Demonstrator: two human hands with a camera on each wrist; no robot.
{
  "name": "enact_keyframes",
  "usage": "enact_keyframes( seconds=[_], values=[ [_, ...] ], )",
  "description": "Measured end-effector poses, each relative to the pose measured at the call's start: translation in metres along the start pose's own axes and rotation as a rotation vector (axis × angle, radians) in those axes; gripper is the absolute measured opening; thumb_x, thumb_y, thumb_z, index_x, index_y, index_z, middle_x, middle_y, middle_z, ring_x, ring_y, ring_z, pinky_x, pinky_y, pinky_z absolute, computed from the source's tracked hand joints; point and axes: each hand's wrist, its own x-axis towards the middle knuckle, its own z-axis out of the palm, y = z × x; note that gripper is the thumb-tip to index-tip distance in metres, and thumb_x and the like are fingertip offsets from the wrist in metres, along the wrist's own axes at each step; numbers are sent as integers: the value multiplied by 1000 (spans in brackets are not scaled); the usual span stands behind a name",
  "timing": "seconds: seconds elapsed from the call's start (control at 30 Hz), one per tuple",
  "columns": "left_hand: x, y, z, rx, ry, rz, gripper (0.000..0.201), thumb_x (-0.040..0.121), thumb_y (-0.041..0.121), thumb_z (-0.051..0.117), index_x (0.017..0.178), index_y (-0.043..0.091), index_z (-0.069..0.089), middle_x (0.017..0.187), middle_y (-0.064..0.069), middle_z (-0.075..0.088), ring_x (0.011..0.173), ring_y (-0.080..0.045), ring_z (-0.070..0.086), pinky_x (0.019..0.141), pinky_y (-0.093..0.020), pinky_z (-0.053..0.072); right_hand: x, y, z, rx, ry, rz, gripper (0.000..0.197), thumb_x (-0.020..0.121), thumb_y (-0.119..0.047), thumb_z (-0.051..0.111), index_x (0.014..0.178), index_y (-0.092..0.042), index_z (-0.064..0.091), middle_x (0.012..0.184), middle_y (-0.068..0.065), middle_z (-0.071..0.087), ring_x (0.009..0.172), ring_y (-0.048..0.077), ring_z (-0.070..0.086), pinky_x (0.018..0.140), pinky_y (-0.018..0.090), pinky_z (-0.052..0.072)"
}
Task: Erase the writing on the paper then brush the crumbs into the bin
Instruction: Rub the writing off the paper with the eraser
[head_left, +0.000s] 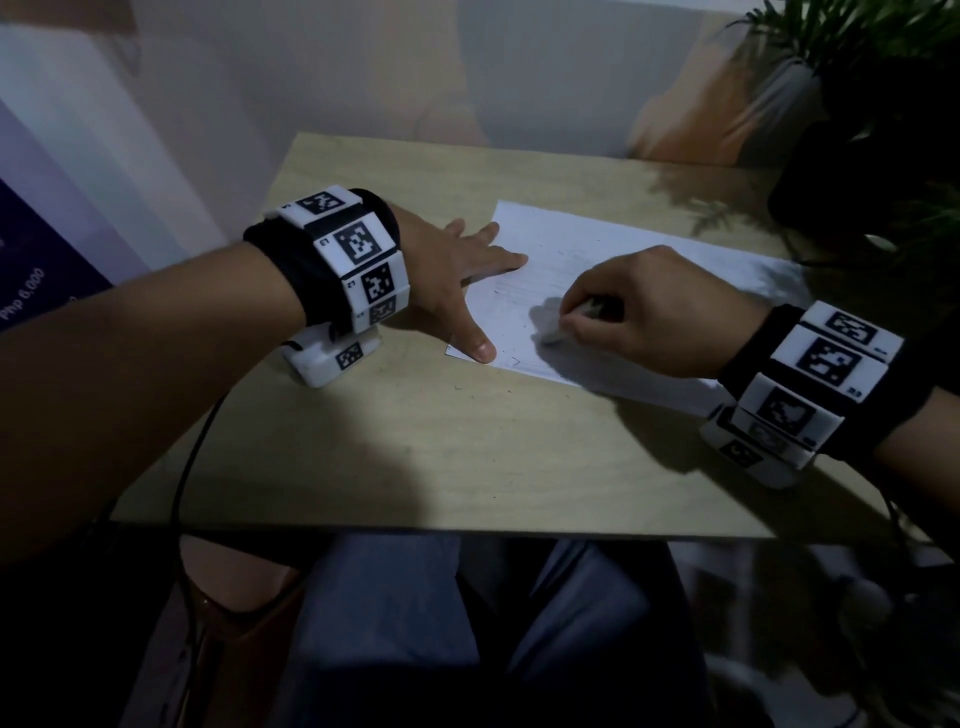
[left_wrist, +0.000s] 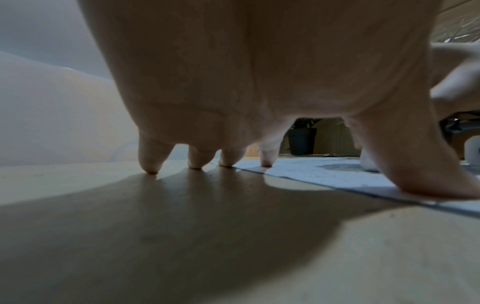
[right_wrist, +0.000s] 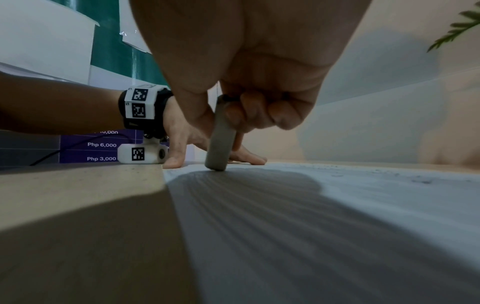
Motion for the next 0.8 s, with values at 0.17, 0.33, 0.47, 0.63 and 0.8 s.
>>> enact_keyframes(
  seconds=[0.17,0.33,0.47,0.63,0.8],
  values=[
    [-1,0,-2,-10,-16,-6,141,39,92,61,155,55,-10,164,17,-28,153,-17,-25,124,-58,-5,-4,-4,0,117,-94,-18,32,83,-52,59,93,-27,76,83,-11,73,74,6,64,74,33,52],
    [-1,0,-1,-10,-14,-6,138,43,91,62,155,56,-10,164,17,-28,153,-16,-25,124,-57,-5,-3,0,1,-24,12,-16,38,82,-57,49,86,-28,73,79,-12,70,72,9,61,73,39,53],
    [-2,1,-2,-6,-18,-10,139,41,91,62,155,56,-10,164,17,-28,153,-16,-25,124,-57,-5,-8,-7,-1,157,-127,9,37,78,-58,57,88,-28,75,77,-12,71,70,4,63,69,28,50],
    [-2,2,-3,-1,-25,-15,136,46,89,64,155,55,-11,164,17,-29,153,-17,-25,124,-58,-5,-2,-2,2,74,18,-50,23,93,-40,63,101,-23,75,93,-10,74,83,7,66,81,35,52],
    [-3,5,-4,-6,-33,-21,137,45,87,64,155,55,-10,164,18,-28,153,-16,-25,125,-59,-3,0,-16,9,122,-83,-152,46,88,-59,51,108,-25,75,94,-9,73,80,7,64,76,29,51]
  ],
)
